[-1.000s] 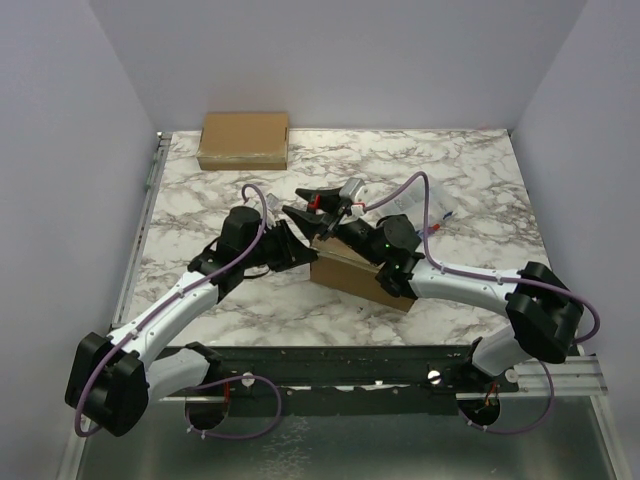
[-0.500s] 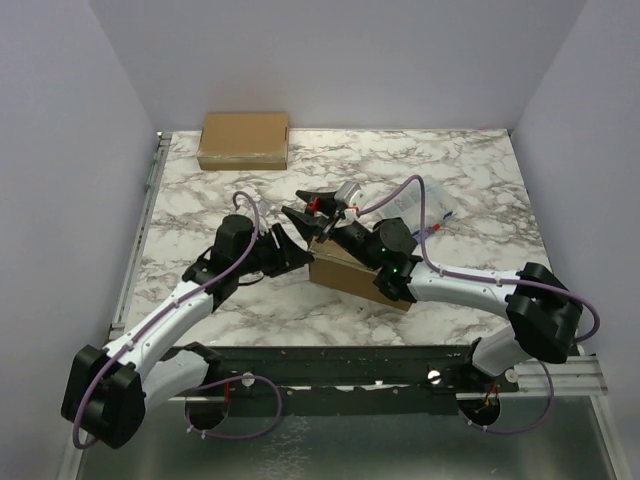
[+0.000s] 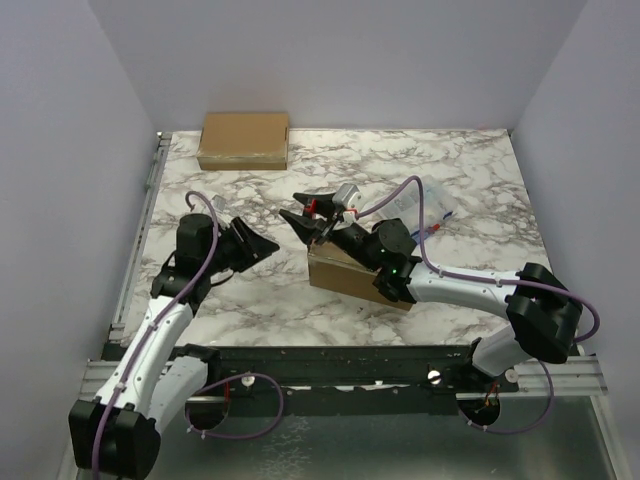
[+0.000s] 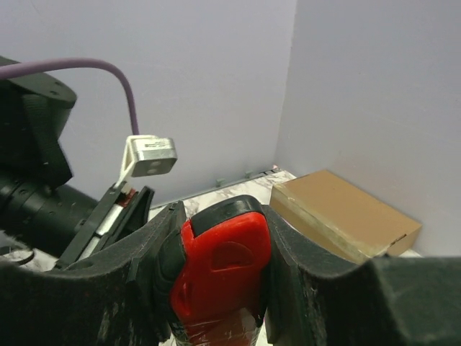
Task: Unpack the express box
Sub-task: Cut the express box at the center of the board.
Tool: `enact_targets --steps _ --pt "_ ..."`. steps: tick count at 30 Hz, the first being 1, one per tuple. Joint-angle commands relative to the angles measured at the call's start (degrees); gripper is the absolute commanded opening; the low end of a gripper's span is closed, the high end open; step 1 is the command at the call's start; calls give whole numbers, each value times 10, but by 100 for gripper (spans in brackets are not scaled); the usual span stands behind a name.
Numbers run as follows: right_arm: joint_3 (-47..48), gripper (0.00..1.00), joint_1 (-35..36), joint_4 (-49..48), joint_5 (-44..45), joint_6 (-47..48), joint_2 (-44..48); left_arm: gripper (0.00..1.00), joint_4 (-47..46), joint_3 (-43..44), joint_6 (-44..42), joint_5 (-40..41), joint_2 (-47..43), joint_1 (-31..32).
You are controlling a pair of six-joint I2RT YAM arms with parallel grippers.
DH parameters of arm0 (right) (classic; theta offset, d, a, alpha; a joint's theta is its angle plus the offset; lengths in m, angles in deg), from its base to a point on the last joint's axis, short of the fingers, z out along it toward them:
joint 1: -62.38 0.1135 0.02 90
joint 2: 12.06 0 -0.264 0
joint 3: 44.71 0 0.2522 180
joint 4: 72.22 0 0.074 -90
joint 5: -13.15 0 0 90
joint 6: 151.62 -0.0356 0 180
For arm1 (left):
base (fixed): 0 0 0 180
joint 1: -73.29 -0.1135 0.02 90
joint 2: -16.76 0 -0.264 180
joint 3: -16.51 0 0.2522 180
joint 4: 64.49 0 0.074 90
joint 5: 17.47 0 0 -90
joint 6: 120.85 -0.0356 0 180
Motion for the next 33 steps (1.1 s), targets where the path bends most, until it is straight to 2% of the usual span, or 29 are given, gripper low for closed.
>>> enact_targets --steps 1,3,5,9,12,17,22,33 --pt "10 0 1 -3 -16 10 8 47 -139 27 41 -112 64 -33" --pt "12 0 1 -2 -19 10 8 54 -225 34 67 -130 90 -31" --pt "17 0 1 1 -22 10 7 59 -266 47 66 -144 116 -29" --pt "21 1 1 2 -28 8 6 72 -295 62 39 -189 180 -2" --pt "22 1 1 3 -29 7 7 76 -293 68 9 -196 206 29" --pt "23 1 1 2 -29 8 7 76 -267 71 -41 -197 247 65" --pt "35 0 1 8 -32 15 8 71 -196 73 -107 -157 288 70" --pt "104 0 2 60 -22 65 39 70 -147 49 -158 -95 294 70"
